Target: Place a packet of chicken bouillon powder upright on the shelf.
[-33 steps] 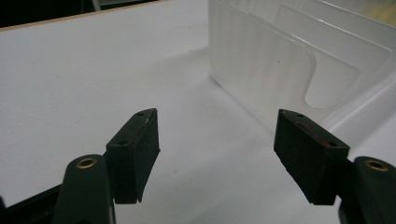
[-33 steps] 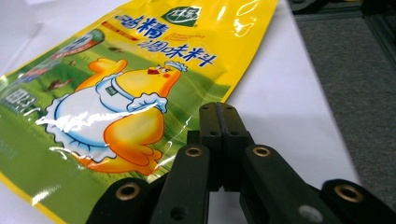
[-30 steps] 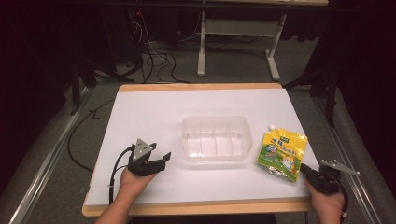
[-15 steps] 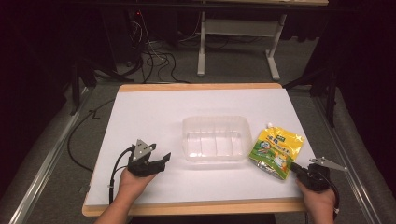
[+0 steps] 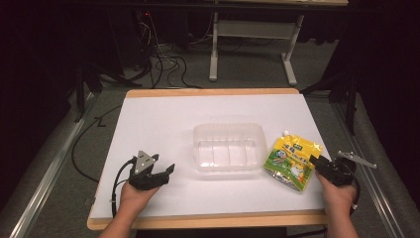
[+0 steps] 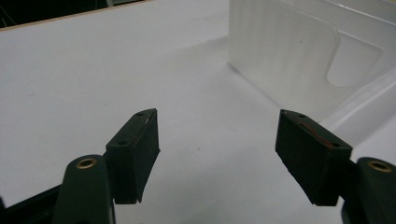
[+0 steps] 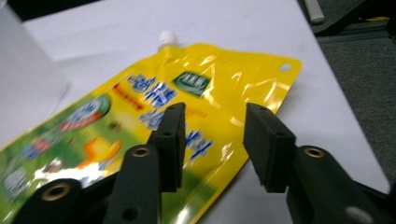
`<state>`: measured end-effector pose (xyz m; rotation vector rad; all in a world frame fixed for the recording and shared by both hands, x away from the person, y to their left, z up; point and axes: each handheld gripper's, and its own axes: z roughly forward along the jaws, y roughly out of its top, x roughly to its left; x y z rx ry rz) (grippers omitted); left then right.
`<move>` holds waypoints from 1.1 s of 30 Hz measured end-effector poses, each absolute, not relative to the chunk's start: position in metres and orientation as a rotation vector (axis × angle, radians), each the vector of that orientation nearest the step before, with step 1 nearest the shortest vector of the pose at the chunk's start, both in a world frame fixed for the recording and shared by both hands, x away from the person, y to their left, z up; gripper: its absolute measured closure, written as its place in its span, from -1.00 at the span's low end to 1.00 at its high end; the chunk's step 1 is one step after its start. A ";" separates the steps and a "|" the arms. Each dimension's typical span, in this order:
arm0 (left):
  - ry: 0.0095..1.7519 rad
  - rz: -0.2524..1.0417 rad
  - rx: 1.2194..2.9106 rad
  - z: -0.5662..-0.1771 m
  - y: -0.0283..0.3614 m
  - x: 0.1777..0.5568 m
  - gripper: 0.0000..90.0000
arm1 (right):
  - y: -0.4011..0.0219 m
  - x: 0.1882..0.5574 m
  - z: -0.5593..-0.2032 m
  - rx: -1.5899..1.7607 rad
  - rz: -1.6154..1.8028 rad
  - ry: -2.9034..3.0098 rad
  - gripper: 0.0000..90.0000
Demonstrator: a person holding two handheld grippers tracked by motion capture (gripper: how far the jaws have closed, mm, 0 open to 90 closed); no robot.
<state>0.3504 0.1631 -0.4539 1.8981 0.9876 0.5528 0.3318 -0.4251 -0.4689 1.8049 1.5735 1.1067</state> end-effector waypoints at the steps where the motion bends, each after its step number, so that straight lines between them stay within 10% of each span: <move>1: 0.990 0.556 1.898 -0.454 0.165 0.349 -0.32 | -0.428 0.336 -0.470 1.809 1.104 1.563 0.15; 17: 0.992 0.556 1.916 -0.458 0.171 0.345 -0.32 | -0.461 0.381 -0.475 1.920 1.132 1.558 -0.18; 33: 0.968 0.553 1.932 -0.459 0.166 0.343 -0.32 | -0.465 0.384 -0.478 1.947 1.278 1.566 0.13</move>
